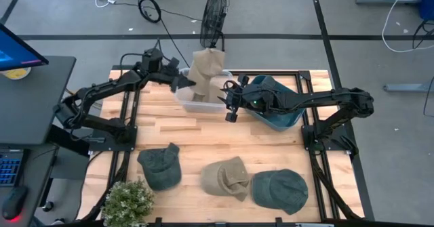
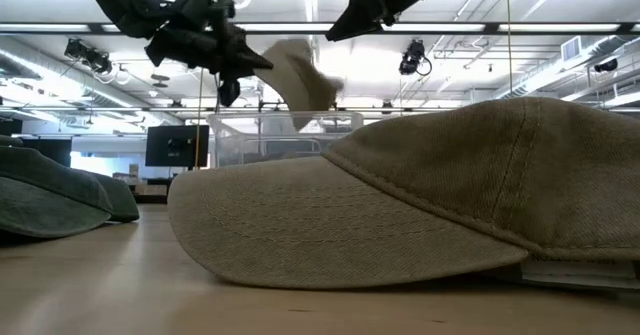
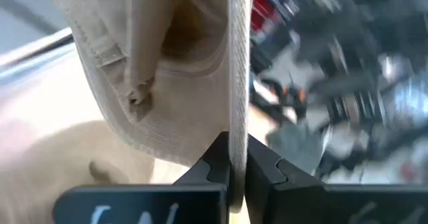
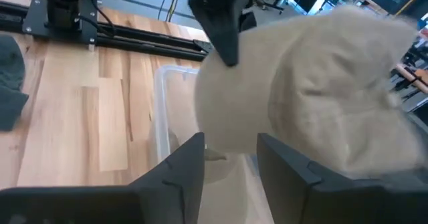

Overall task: Pick & Place hat
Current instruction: Put the top brown cap into the transparent bin

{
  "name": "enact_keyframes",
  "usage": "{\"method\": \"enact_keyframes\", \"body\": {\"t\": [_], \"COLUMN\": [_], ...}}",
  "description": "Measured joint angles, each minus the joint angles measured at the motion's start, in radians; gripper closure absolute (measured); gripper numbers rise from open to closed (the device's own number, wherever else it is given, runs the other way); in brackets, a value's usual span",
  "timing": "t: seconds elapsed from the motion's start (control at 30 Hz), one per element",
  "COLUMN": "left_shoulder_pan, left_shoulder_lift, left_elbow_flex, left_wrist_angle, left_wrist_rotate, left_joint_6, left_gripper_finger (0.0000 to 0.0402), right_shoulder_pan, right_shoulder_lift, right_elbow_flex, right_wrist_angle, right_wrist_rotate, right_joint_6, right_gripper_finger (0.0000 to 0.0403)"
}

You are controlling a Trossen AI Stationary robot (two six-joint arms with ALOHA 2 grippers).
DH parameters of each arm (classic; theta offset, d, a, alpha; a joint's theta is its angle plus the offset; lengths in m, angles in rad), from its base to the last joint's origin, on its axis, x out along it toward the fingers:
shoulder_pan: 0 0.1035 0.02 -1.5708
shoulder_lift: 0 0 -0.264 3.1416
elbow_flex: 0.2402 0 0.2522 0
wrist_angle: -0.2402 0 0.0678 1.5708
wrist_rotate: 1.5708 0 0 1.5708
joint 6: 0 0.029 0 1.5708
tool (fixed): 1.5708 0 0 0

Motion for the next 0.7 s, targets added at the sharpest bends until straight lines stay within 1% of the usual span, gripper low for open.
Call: {"method": "enact_keyframes", "body": {"t": [0.07,0.13,0.2,0.27,0.37,0.47,0.57,0.7], "left_shoulder_pan": [-0.001,-0.006,-0.013,-0.016,-0.002,0.001,-0.001,-0.001], "left_shoulder_lift": [-0.001,-0.001,-0.001,-0.001,-0.001,-0.001,-0.001,-0.001], "left_elbow_flex": [0.0,0.0,0.0,0.0,0.0,0.0,0.0,0.0], "left_wrist_angle": [-0.03,-0.078,-0.143,-0.211,-0.289,-0.297,-0.283,-0.29], "left_wrist_rotate": [0.03,0.032,0.032,0.033,0.036,0.034,0.035,0.036], "left_joint_6": [0.152,0.273,0.362,0.416,0.387,0.361,0.387,0.469], "left_gripper_finger": [0.0381,0.0381,0.0381,0.0381,0.0381,0.0381,0.0381,0.0379], "right_shoulder_pan": [0.0,0.0,0.0,0.0,0.0,0.0,-0.004,-0.022], "right_shoulder_lift": [0.0,0.0,0.0,0.0,0.0,0.0,0.0,0.0], "right_elbow_flex": [0.0,0.0,0.0,0.0,0.0,0.0,0.0,0.0], "right_wrist_angle": [-0.005,-0.013,-0.02,-0.029,-0.036,-0.035,-0.035,-0.035], "right_wrist_rotate": [0.0,0.0,0.0,0.0,0.0,0.0,0.0,-0.001], "right_joint_6": [-0.019,-0.028,-0.032,-0.032,-0.032,-0.031,-0.029,-0.025], "right_gripper_finger": [0.0261,0.0261,0.0261,0.0261,0.0261,0.0261,0.0261,0.0261]}}
